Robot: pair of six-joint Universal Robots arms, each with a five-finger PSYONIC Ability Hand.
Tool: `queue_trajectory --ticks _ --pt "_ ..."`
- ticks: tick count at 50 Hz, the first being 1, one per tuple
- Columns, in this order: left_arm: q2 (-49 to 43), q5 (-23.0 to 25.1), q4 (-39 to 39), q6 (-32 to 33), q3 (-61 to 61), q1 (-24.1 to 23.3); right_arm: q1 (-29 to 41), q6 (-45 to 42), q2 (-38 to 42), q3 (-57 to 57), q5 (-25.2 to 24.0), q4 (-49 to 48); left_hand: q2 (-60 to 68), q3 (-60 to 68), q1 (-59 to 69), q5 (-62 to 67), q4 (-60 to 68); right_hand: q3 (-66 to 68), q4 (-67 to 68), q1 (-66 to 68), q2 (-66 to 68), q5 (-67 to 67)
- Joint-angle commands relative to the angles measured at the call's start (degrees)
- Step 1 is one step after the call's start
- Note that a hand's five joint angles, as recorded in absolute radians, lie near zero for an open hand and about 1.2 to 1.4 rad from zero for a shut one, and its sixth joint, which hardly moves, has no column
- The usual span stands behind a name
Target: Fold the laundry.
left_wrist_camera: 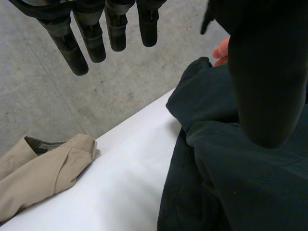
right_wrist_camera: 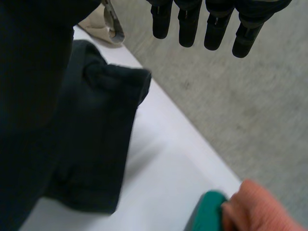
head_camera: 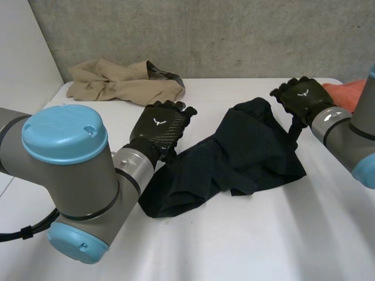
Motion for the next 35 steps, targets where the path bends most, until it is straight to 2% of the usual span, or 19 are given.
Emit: queue_trajectory --ticks 1,3,5,7,10,13,18,20,25,28,29,31,32,33,34,35 --pt "0.98 0.13 0.01 -0.19 -0.87 1.14 -1.76 10.8 1.97 0.86 -0.33 6.08 -1.78 -1.98 -1.66 -2.91 -1.71 -1.94 -1.92 -2.49 -1.84 -2.87" --pt "1.69 0.22 0.1 -0.28 -1.75 1.49 -1.77 14.5 4.43 1.12 -0.77 7.84 -1.78 -1.98 -1.66 -2.91 -1.71 -1.94 -1.92 -2.49 -1.84 -2.87" --pt "2.04 0.48 0.27 -0.28 -2.19 1.85 -1.68 16.0 6.1 1.12 -1.04 8.37 -1.78 -1.98 -1.66 -2.91 -1.71 5.09 5.11 4.53 5.18 4.15" --pt "2.74 0.75 0.62 -0.36 -2.89 2.2 -1.68 16.53 8.48 0.77 -2.0 8.55 -1.78 -1.98 -1.66 -2.91 -1.71 25.39 25.41 24.84 25.49 24.45" --pt "4.14 1.1 1.15 -0.36 -3.94 3.16 -1.24 16.44 9.45 0.07 -2.1 7.85 -1.78 -1.98 -1.66 -2.91 -1.71 67.91 67.93 67.36 68.01 66.97" --pt "5.55 1.19 1.33 -0.45 -4.65 4.13 0.86 16.7 8.14 0.51 -1.83 4.96 -1.78 -1.98 -1.66 -2.91 -1.71 68.06 68.08 67.51 68.16 67.13" --pt "10.02 1.36 1.33 -0.71 -6.41 7.2 9.11 17.49 -5.63 4.54 -0.86 -3.56 -1.78 -1.98 -1.66 -2.91 -1.71 68.06 68.08 67.51 68.16 67.13" --pt "11.52 1.45 1.42 -0.72 -6.76 8.26 11.41 18.19 -8.47 5.17 -0.69 -4.98 -1.78 -1.98 -1.66 -2.91 -1.71 68.06 68.08 67.51 68.16 67.13" --pt "16.18 1.54 1.42 -1.33 -7.73 12.73 21.94 26.78 -7.0 6.13 -0.34 -5.51 -1.78 -1.98 -1.66 -2.91 -1.71 68.06 68.08 67.51 68.16 67.13" --pt "17.51 1.54 1.15 -2.29 -7.82 14.59 25.91 30.67 -4.53 6.14 -0.16 -5.07 -1.78 -1.98 -1.66 -2.91 -1.71 68.06 68.08 67.51 68.16 67.13" --pt "18.12 1.54 0.98 -3.17 -7.82 15.72 27.75 33.2 -2.87 5.87 -0.33 -4.72 -1.78 -1.98 -1.66 -2.91 -1.71 54.88 54.9 54.33 54.98 53.95" --pt "18.65 1.54 0.71 -4.05 -7.82 16.7 29.34 35.5 -1.63 5.35 -0.25 -4.02 -1.78 -1.98 -1.66 -2.91 -1.71 42.53 42.55 41.98 42.63 41.6" --pt "19.09 1.54 0.19 -5.01 -7.82 17.75 30.04 37.34 -1.01 4.39 -0.34 -2.97 -1.78 -1.98 -1.66 -2.91 -1.71 24.82 24.84 24.27 24.92 23.88" --pt "19.26 1.54 -0.16 -5.46 -7.82 18.1 29.96 38.14 -1.1 3.94 -0.25 -2.35 -1.78 -1.98 -1.66 -2.91 -1.71 14.48 14.5 13.93 14.58 13.55" --pt "19.27 1.54 -0.6 -5.9 -7.82 18.46 29.62 38.58 -1.27 3.24 -0.25 -1.74 -1.78 -1.98 -1.66 -2.91 -1.71 8.05 8.07 7.5 8.15 7.12" --pt "19.27 1.71 -1.04 -6.34 -7.73 18.72 29.09 38.94 -1.71 2.62 -0.25 -1.04 -1.78 -1.98 -1.66 -2.91 -1.71 7.32 7.34 6.77 7.42 6.39"
